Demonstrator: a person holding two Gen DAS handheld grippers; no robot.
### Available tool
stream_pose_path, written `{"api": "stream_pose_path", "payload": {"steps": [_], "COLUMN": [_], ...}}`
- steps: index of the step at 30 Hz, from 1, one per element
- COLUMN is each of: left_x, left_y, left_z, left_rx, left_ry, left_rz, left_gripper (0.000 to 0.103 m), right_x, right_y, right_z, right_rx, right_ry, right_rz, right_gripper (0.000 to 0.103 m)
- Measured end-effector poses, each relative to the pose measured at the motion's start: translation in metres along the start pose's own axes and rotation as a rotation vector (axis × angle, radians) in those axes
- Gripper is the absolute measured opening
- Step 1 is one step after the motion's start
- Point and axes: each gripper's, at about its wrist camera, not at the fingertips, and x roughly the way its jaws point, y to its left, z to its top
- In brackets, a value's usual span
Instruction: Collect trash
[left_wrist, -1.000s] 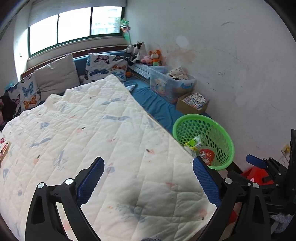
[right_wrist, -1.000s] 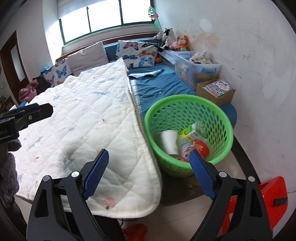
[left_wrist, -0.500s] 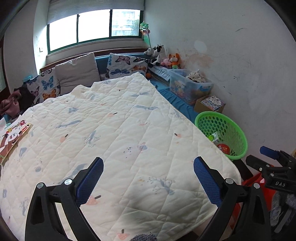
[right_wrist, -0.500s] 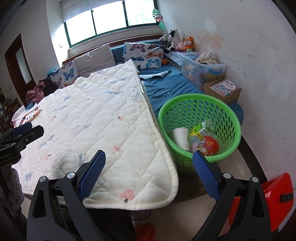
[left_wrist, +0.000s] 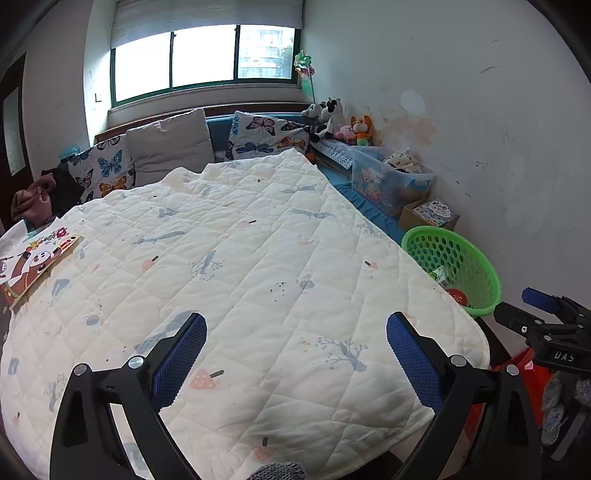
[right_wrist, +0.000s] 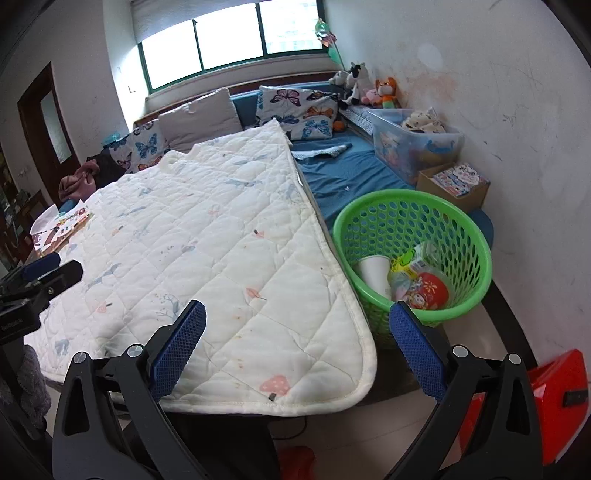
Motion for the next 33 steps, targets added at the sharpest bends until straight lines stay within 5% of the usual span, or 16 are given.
{"api": "stream_pose_path", "payload": {"steps": [13,33], "left_x": [-0.009,-0.016], "left_y": [0.002,0.005], "left_z": [-0.004,-0.007], "left_rx": [-0.017,-0.033], "left_ry": [-0.021,-0.035], "left_rz": [0.02,0.06], "left_gripper": [0.095,0.095], "right_x": [-0.012,-0.005], "right_y": [0.019,0.026], "right_z": [0.001,-0.002], "right_rx": [-0.073,-0.089], "right_ry": [-0.09,-0.074], "right_rz": [0.001,0.014], "right_gripper": [0.099,0.099]}}
